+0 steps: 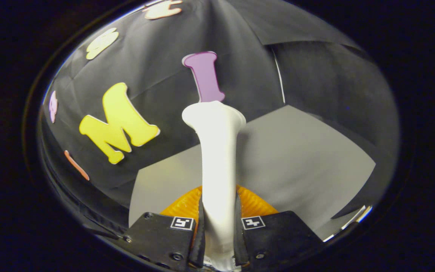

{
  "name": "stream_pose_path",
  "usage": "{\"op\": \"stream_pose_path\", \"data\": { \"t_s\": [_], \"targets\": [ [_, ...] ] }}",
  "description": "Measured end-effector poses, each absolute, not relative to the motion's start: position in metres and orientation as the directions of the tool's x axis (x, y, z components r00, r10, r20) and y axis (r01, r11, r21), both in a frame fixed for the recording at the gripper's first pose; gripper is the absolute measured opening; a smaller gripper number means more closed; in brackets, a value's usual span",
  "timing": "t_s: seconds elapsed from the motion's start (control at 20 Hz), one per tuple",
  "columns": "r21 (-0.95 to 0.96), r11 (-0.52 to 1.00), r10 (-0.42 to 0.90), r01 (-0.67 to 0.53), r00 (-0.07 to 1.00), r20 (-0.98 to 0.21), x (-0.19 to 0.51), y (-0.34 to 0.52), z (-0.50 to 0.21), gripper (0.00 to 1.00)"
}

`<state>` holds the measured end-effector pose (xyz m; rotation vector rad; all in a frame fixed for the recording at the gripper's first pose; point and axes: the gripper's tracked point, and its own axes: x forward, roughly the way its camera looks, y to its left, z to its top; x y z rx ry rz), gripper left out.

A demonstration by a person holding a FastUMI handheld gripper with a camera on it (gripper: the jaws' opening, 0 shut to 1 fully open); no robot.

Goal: Iron the clothes twice with a garment steamer, once on the left side and once on the right side.

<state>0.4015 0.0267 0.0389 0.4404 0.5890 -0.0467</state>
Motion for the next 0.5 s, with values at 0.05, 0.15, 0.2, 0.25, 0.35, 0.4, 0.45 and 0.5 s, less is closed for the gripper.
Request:
{"op": "stream_pose_path", "data": {
  "t_s": [0.05,0.15,0.2,0.25,0.35,0.4,0.45,0.5],
  "targets": [
    [0.382,0.913,0.086,0.144,0.848,-0.523,0.394,0.035,0.047,0.33],
    [0.367,0.924,0.088,0.108,0.873,-0.479,0.378,0.049,0.059,0.33],
    [0.355,0.93,0.088,0.092,0.883,-0.461,0.37,0.056,0.065,0.33],
    [0.349,0.933,0.088,0.082,0.892,-0.444,0.36,0.063,0.068,0.33],
    [0.35,0.934,0.088,0.07,0.905,-0.417,0.346,0.072,0.074,0.33],
    [0.349,0.934,0.084,0.069,0.911,-0.404,0.338,0.076,0.078,0.33],
    [0.346,0.936,0.075,0.071,0.918,-0.39,0.329,0.08,0.08,0.33],
    [0.343,0.937,0.066,0.073,0.924,-0.377,0.32,0.082,0.082,0.33]
  ]
}}
